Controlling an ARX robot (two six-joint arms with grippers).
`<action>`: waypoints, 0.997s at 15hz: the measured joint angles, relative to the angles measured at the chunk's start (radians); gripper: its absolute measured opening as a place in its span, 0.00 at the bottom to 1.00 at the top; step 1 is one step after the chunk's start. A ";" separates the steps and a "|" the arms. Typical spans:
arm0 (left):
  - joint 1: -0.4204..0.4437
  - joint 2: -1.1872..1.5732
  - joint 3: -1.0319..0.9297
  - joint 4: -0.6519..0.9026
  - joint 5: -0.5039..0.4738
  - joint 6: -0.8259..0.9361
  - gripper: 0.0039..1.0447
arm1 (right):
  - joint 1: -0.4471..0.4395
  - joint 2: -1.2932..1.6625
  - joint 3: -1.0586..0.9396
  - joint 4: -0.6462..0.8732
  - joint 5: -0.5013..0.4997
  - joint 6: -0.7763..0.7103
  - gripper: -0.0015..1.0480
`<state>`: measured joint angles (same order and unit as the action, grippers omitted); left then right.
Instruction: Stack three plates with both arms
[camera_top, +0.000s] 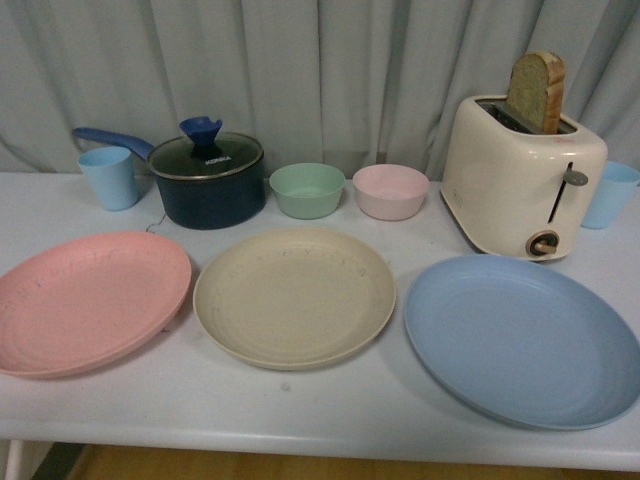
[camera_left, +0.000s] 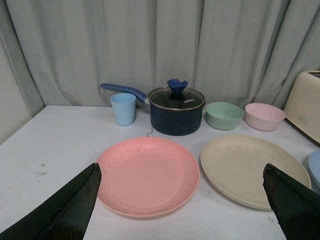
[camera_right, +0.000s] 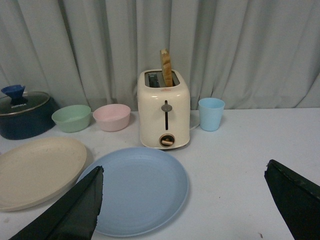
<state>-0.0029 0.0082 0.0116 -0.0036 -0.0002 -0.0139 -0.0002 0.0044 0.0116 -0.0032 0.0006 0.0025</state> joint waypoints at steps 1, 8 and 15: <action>0.000 0.000 0.000 0.000 0.000 0.000 0.94 | 0.000 0.000 0.000 0.000 0.000 0.000 0.94; 0.000 0.000 0.000 0.000 0.000 0.000 0.94 | 0.000 0.000 0.000 0.000 0.000 0.000 0.94; 0.000 0.000 0.000 0.000 0.000 0.000 0.94 | 0.000 0.000 0.000 0.000 0.000 0.000 0.94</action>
<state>-0.0029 0.0082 0.0116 -0.0036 -0.0002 -0.0139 -0.0002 0.0044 0.0116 -0.0032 0.0006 0.0025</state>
